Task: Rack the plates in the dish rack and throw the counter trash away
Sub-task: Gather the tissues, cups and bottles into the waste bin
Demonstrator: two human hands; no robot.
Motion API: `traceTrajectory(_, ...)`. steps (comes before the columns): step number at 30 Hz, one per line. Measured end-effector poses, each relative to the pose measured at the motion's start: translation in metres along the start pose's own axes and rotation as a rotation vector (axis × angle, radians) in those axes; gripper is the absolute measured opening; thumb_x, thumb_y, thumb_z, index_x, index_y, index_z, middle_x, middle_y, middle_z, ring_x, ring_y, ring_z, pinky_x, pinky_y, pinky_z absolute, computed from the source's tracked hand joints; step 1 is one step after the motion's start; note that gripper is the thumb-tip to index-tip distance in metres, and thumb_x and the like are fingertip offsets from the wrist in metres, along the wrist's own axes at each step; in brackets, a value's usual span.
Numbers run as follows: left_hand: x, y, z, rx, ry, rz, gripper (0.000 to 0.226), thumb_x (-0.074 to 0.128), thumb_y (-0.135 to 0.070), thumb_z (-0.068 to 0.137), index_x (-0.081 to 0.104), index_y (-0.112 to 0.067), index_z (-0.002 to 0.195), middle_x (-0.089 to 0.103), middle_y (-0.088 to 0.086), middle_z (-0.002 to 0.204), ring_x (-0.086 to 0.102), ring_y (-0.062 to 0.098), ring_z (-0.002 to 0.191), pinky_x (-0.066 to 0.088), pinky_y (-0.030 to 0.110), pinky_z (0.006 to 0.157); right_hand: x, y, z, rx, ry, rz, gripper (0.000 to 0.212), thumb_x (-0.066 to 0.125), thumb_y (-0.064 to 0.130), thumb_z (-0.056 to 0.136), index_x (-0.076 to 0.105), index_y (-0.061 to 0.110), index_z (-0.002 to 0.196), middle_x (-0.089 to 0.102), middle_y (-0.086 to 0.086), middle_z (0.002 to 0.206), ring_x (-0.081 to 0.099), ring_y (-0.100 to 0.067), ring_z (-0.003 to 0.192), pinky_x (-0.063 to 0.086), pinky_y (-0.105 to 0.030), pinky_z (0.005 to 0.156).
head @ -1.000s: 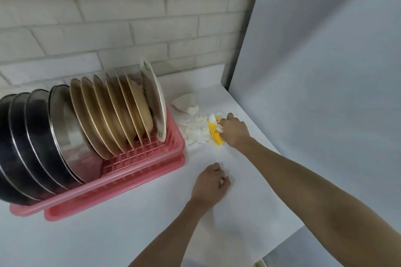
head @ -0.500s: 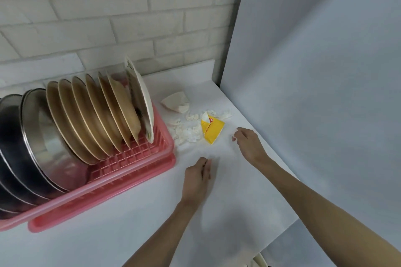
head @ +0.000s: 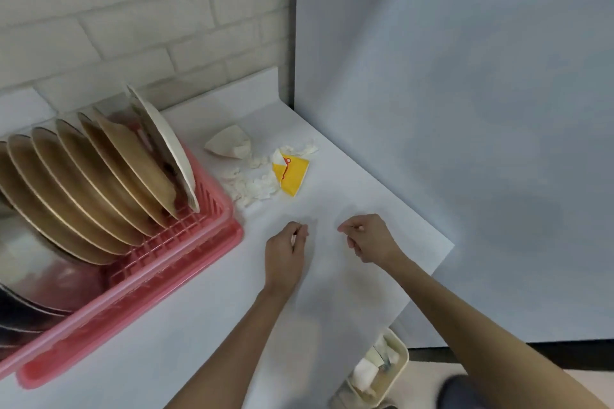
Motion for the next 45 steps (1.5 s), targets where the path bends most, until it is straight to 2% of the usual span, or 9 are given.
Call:
traceTrajectory(5, 0.02, -0.021, -0.029, -0.1, 0.161, -0.204, 0.026, 0.053, -0.02, 0.102, 0.066, -0.01, 0.081, 0.054, 0.009, 0.051, 0.049, 0.019, 0.038, 0.043, 0.027, 0.045, -0.017, -0.019, -0.039, -0.051, -0.109, -0.197, 0.053, 0.064, 0.037, 0.092, 0.049, 0.013, 0.047, 0.041, -0.001, 0.047, 0.035, -0.012, 0.043, 0.032, -0.023, 0.048)
traceTrajectory(7, 0.029, -0.027, -0.039, -0.123, 0.208, -0.214, 0.039, 0.054, -0.03, 0.102, 0.061, -0.007, 0.071, 0.051, 0.008, 0.048, 0.045, 0.018, 0.037, 0.039, 0.027, 0.041, -0.024, -0.026, -0.057, -0.041, -0.139, -0.271, 0.058, 0.059, 0.038, 0.094, 0.03, 0.016, 0.049, 0.027, 0.002, 0.046, 0.025, -0.012, 0.043, 0.024, -0.025, 0.047)
traceTrajectory(12, 0.06, -0.041, -0.075, -0.044, 0.414, -0.085, 0.06, 0.051, -0.045, 0.099, 0.037, -0.007, 0.056, 0.037, 0.004, 0.052, 0.035, 0.014, 0.05, 0.034, 0.032, 0.055, -0.048, -0.05, -0.116, -0.035, -0.212, -0.36, 0.057, 0.056, 0.035, 0.095, 0.028, 0.017, 0.049, 0.023, 0.004, 0.046, 0.024, -0.011, 0.039, 0.022, -0.021, 0.046)
traceTrajectory(16, 0.079, -0.051, -0.114, 0.003, 0.521, 0.039, 0.075, 0.042, -0.067, 0.091, 0.049, 0.002, 0.063, 0.047, 0.008, 0.054, 0.048, 0.019, 0.052, 0.042, 0.038, 0.058, -0.059, -0.078, -0.171, 0.019, -0.257, -0.296, 0.057, 0.05, 0.034, 0.1, 0.03, 0.018, 0.049, 0.026, 0.004, 0.046, 0.026, -0.011, 0.042, 0.025, -0.024, 0.048)
traceTrajectory(26, 0.103, -0.086, -0.255, 0.102, 0.781, 0.15, 0.062, 0.049, -0.039, 0.102, 0.031, -0.025, 0.044, 0.032, -0.009, 0.036, 0.032, 0.006, 0.037, 0.024, 0.025, 0.048, -0.048, -0.182, -0.307, 0.137, -0.321, -0.206, 0.058, 0.051, 0.032, 0.1, 0.034, 0.015, 0.047, 0.03, 0.005, 0.045, 0.028, -0.01, 0.038, 0.027, -0.02, 0.043)
traceTrajectory(30, 0.099, -0.08, -0.301, 0.074, 0.856, 0.204, 0.061, 0.047, -0.032, 0.104, 0.042, -0.014, 0.046, 0.032, -0.011, 0.041, 0.037, 0.006, 0.035, 0.026, 0.015, 0.041, -0.03, -0.209, -0.343, 0.145, -0.3, -0.286, 0.059, 0.047, 0.036, 0.1, 0.032, 0.014, 0.048, 0.03, 0.003, 0.046, 0.027, -0.012, 0.042, 0.023, -0.025, 0.046)
traceTrajectory(36, 0.105, -0.042, -0.326, -0.002, 0.967, 0.267, 0.063, 0.05, -0.031, 0.103, 0.029, -0.009, 0.048, 0.028, -0.011, 0.044, 0.033, 0.005, 0.034, 0.023, 0.018, 0.044, -0.02, -0.251, -0.372, 0.225, -0.363, -0.163, 0.059, 0.04, 0.042, 0.102, 0.025, 0.016, 0.051, 0.026, 0.002, 0.05, 0.024, -0.014, 0.046, 0.025, -0.032, 0.051)
traceTrajectory(40, 0.126, -0.015, -0.318, 0.018, 1.052, 0.344, 0.059, 0.051, -0.041, 0.101, 0.027, -0.02, 0.051, 0.027, -0.009, 0.049, 0.025, 0.008, 0.046, 0.02, 0.031, 0.052, -0.03, -0.278, -0.36, 0.343, -0.336, -0.085, 0.055, 0.036, 0.042, 0.103, 0.035, 0.014, 0.056, 0.043, -0.004, 0.059, 0.039, -0.018, 0.056, 0.033, -0.034, 0.06)
traceTrajectory(45, 0.161, 0.004, -0.295, -0.061, 1.132, 0.403, 0.021, 0.053, -0.028, 0.1, 0.055, -0.021, 0.08, 0.06, 0.001, 0.086, 0.055, 0.019, 0.076, 0.037, 0.027, 0.059, -0.048, -0.309, -0.321, 0.489, -0.224, 0.018, 0.015, 0.046, 0.012, 0.092, 0.055, 0.008, 0.08, 0.058, -0.012, 0.082, 0.055, -0.027, 0.073, 0.044, -0.034, 0.062)
Point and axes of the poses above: each hand's wrist, its own z-axis towards the middle knuckle, its own x-axis out of the palm, y = z × x, the point moved 5 cm from there along z, towards the middle knuckle
